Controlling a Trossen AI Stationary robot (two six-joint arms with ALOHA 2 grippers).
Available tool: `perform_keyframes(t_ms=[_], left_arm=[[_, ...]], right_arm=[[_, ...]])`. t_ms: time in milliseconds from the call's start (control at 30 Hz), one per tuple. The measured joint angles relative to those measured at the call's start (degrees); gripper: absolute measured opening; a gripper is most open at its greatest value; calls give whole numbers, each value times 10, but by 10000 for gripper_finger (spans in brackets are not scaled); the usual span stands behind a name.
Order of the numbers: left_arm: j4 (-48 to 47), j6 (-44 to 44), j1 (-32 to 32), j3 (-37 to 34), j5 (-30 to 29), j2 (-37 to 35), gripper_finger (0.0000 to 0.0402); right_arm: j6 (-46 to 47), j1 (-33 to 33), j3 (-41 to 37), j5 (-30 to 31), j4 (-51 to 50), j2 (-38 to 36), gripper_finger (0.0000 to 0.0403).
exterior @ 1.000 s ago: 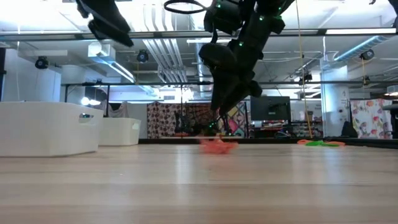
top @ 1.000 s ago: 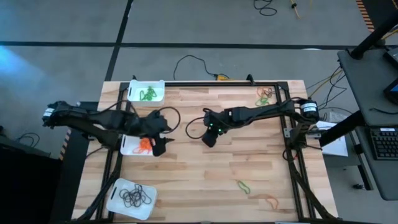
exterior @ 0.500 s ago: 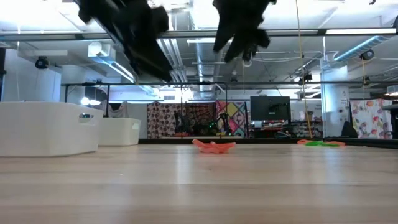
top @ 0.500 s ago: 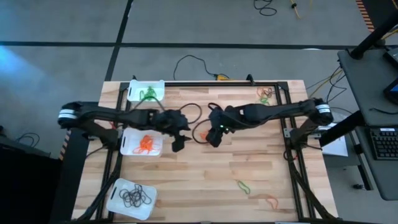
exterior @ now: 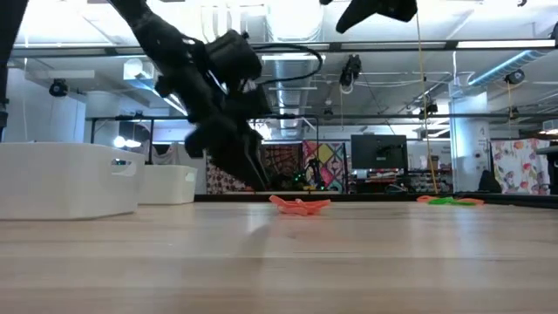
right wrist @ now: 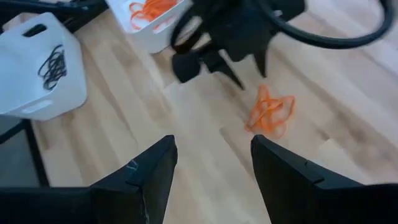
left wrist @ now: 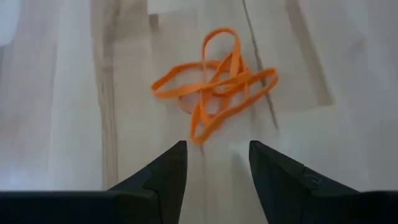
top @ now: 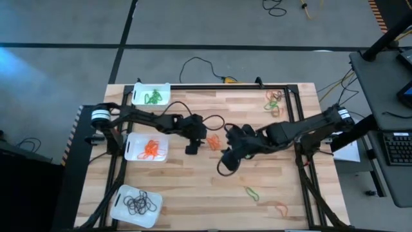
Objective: Sort rubber bands into baskets
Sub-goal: Put the orange rubber band into the middle white bin
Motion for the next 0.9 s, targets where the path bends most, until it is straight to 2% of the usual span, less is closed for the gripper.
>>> perform_keyframes(t_ms=[67, 233, 467, 667, 767, 900], left_arm=[[6, 20, 0, 3, -5, 17, 150], [50, 23, 1, 3, -88, 41, 144], [67, 42, -1, 3, -46, 58, 144], [80, 41, -1, 3, -41, 59, 140], [91, 27, -1, 4, -40, 64, 122], [91, -4, 1, 4, -26, 79, 77]], right_arm=[[19, 14, 0, 0, 0, 4, 201], [54, 34, 0, 2, -16, 17, 201], [58, 36, 0, 6, -53, 26, 201], [54, 36, 0, 16, -65, 26, 201], [55, 36, 0, 16, -70, 26, 201], [58, 36, 0, 16, -70, 26, 201]])
